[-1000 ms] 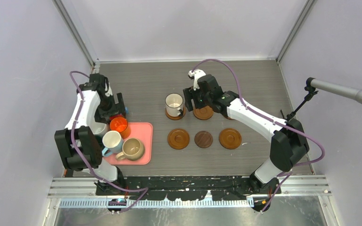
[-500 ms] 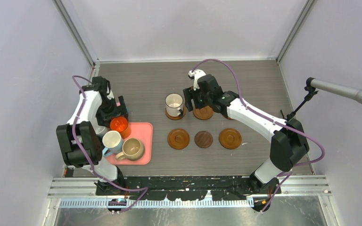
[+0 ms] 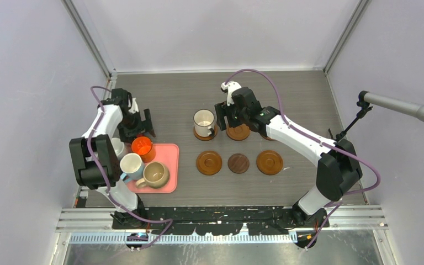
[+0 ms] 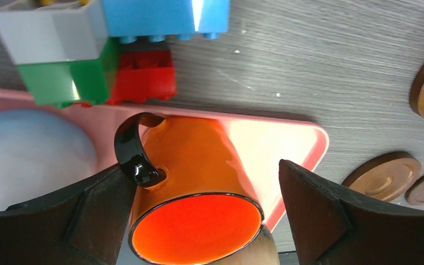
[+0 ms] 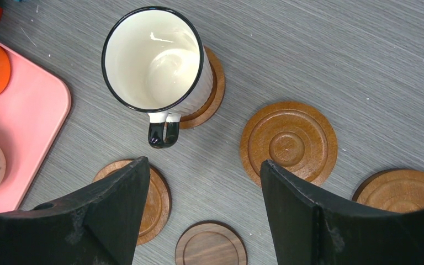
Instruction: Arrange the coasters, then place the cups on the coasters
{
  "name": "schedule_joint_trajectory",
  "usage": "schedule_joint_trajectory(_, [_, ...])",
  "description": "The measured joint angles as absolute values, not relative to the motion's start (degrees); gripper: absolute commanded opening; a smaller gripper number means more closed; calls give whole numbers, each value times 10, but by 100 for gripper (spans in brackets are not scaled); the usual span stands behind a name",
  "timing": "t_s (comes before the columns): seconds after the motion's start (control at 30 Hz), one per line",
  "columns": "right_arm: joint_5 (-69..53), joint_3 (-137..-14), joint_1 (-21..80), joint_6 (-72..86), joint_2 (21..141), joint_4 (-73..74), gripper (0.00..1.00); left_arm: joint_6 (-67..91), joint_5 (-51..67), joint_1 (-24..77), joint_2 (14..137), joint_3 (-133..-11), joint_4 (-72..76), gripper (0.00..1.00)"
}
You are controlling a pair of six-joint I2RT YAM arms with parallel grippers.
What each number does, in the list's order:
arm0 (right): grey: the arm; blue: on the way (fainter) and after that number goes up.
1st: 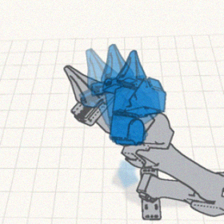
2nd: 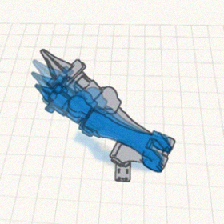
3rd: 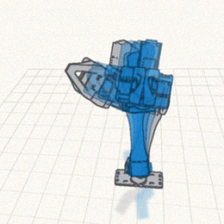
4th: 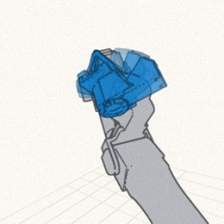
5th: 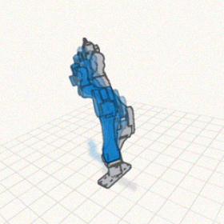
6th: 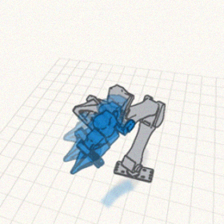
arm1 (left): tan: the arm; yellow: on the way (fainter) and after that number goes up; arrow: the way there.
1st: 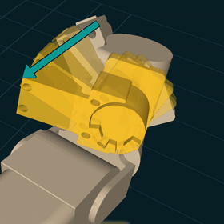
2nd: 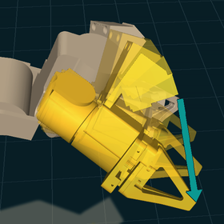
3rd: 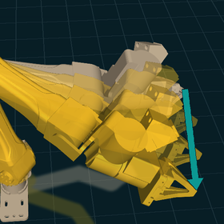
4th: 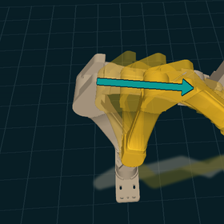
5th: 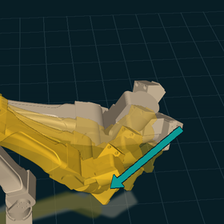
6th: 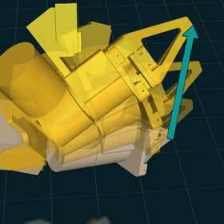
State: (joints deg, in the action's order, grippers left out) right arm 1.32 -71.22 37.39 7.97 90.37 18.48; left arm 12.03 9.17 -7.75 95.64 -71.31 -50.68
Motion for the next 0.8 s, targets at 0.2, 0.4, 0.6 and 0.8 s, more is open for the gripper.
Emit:
schedule_joint_trajectory(0.2, [11, -709, 374, 80, 904, 185, 78, 77, 139, -55, 958, -714, -494, 100])
schedule_joint_trajectory(0.4, [-6, -707, 374, 79, 904, 185, 77, 32, 170, -10, 978, -720, -491, 100])
schedule_joint_trajectory(0.6, [-15, -706, 374, 78, 904, 185, 77, -20, 186, 54, 981, -720, -491, 100])
schedule_joint_trajectory(0.8, [-17, -706, 374, 76, 903, 189, 78, -73, 208, 111, 964, -716, -495, 98])
